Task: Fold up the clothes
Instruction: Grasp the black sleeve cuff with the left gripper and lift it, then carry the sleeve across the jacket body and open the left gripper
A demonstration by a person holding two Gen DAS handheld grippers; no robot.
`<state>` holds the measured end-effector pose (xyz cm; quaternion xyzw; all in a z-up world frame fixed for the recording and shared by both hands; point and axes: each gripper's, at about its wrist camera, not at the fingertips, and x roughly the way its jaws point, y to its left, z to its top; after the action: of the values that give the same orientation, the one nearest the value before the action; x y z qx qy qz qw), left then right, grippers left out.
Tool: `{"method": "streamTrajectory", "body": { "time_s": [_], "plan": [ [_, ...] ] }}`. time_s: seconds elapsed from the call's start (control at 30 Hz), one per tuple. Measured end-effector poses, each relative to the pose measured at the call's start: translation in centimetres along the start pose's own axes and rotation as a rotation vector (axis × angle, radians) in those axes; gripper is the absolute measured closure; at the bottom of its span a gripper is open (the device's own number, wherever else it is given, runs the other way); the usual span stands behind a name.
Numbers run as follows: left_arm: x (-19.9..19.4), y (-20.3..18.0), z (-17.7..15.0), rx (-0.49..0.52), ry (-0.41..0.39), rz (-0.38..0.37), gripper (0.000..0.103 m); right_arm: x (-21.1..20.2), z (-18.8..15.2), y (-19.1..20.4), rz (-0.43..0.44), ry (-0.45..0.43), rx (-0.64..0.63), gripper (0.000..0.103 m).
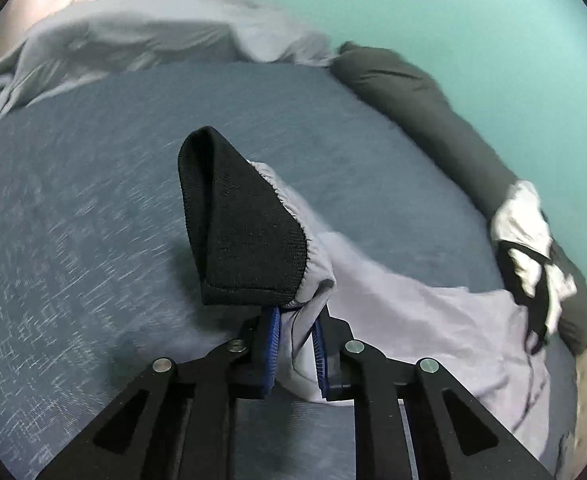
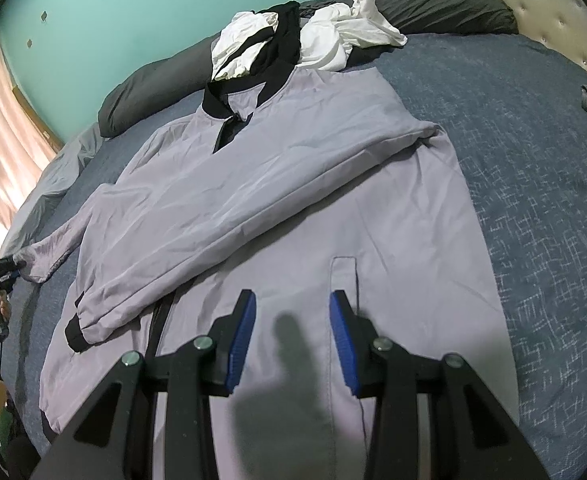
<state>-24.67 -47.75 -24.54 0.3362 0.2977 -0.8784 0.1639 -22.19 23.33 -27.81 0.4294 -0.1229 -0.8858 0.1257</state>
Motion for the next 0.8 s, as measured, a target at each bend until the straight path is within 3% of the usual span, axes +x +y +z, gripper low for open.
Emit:
{"method": "streamTrajectory", "body": {
  "time_s": [0.33, 0.8],
  "plan": [
    [-4.4, -12.6, -1.0, 0.198, 0.006, -0.182, 0.087, -1.0, 0.0, -0.7, 0.036, -0.028, 0.04, 0.064],
    [-7.2, -30.8, -10.1, 0.482, 0.089, -0.335, 0.09, -1.3, 0.5, -3.1, 0.089, -0.004, 0.109, 0.064]
  ]
}}
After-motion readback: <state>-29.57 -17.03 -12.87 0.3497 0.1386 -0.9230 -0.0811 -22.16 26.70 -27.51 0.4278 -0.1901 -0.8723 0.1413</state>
